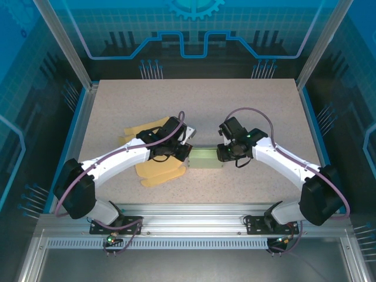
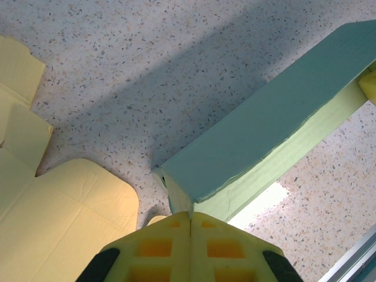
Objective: Fold the paper box
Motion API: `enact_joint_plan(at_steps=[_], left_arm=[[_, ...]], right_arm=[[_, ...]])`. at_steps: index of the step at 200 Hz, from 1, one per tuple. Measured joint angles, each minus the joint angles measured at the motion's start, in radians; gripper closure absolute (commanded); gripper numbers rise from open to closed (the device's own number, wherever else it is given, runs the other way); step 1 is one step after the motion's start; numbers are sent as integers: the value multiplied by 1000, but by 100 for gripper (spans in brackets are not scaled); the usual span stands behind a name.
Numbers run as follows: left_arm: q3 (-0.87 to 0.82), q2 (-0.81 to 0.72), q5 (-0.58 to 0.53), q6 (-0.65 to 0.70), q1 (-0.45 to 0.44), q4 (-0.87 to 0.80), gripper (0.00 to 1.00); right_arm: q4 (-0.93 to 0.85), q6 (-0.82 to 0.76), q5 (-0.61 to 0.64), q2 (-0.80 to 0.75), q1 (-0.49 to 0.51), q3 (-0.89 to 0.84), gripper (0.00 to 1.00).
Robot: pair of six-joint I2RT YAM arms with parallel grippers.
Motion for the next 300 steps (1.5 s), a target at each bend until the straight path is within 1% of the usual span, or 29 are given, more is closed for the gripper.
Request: enact_joint_plan(at_steps=[77,133,178,216,300], left_arm=[[7,0,15,-37,0,-25,100],[8,0,35,-115,2,-25,100],[8,0,51,-183,3,-24,100],[8,0,85,-227,16,-23,100],[-20,-10,101,-293,26,21,100]], right_arm=[[-7,0,60,26,29,24,78],[-11,0,89,32,41,30,78],[-11,0,93,33,42,31,79],[-11,0,93,34,42,31,79],[-10,0,93,34,42,31,79]])
